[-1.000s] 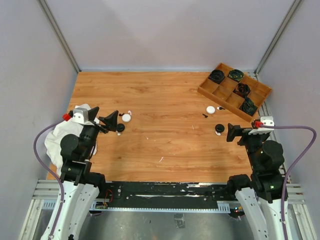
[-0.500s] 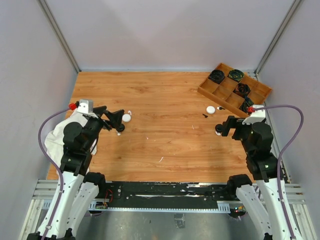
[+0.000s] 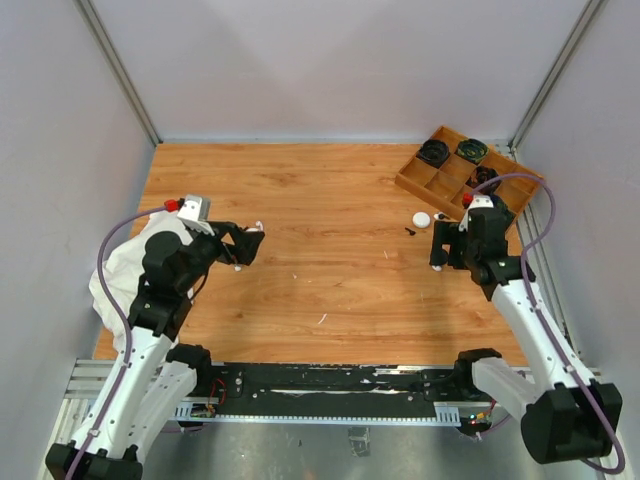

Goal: Insert the wireless bluetooth earbuds into the charging case
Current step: Pick up the charging case at the center of the board.

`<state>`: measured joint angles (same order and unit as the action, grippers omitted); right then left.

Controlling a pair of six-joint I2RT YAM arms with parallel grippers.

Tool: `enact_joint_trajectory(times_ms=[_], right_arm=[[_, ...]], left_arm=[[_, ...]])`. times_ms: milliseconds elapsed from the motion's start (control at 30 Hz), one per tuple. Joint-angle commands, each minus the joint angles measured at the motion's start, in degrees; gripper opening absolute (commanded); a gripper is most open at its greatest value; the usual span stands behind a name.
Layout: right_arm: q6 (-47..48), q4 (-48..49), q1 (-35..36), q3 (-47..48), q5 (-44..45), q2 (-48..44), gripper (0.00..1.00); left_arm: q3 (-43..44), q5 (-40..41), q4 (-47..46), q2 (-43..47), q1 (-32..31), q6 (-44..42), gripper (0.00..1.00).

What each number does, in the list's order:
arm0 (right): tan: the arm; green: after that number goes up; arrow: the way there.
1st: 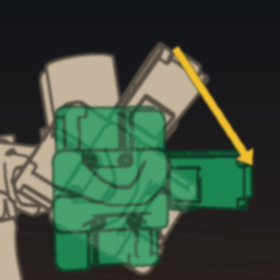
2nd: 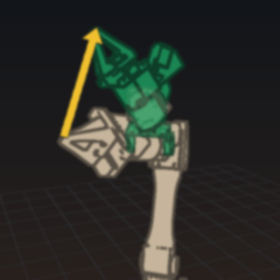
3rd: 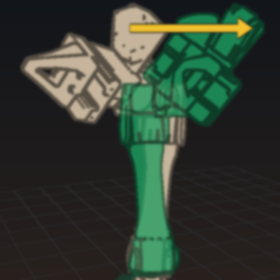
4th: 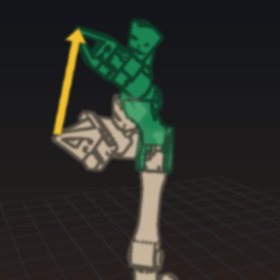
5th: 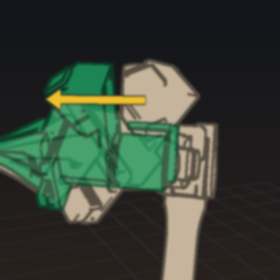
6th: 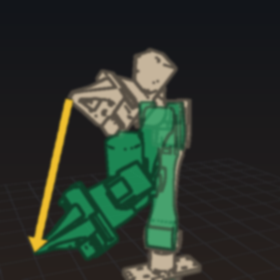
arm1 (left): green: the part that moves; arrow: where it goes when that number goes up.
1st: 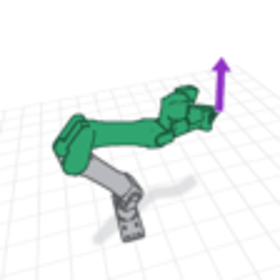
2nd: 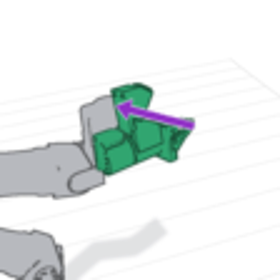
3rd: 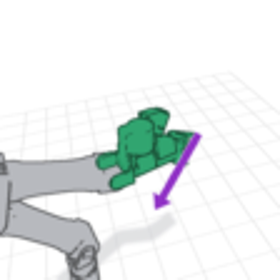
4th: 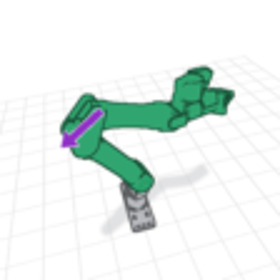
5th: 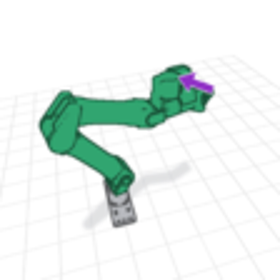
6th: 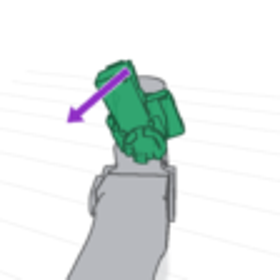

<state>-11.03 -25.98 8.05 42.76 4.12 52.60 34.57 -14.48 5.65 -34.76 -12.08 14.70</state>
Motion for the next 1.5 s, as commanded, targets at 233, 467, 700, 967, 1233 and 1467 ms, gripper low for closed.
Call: enact_joint_trajectory(times_ms=[233,467,700,967,1233,1467], right_arm=[[-3.9,9.9,-3.3,2.2,2.0,20.4,0.95],[-4.3,11.7,-4.2,4.3,0.1,29.5,0.82],[-3.6,12.0,-4.7,5.4,-0.5,34.0,0.76],[-2.9,13.0,-5.7,7.5,-2.5,38.7,0.68],[-2.4,11.7,-5.7,8.6,-4.0,40.3,0.57],[-2.0,11.8,-5.1,7.8,-6.2,36.4,0.47]], left_arm=[[-0.1,0.1,1.6,1.1,-2.7,-3.0,0.99],[-0.1,1.7,2.1,0.8,-2.9,-3.4,0.99],[-0.3,0.6,1.9,0.1,-2.9,-3.7,0.99],[-0.4,-0.5,1.9,-0.5,-2.9,-3.9,0.99],[-0.2,-1.8,2.0,-1.5,-2.9,-3.9,0.99],[0.6,-7.2,2.2,-4.2,-2.8,-1.7,0.99]])
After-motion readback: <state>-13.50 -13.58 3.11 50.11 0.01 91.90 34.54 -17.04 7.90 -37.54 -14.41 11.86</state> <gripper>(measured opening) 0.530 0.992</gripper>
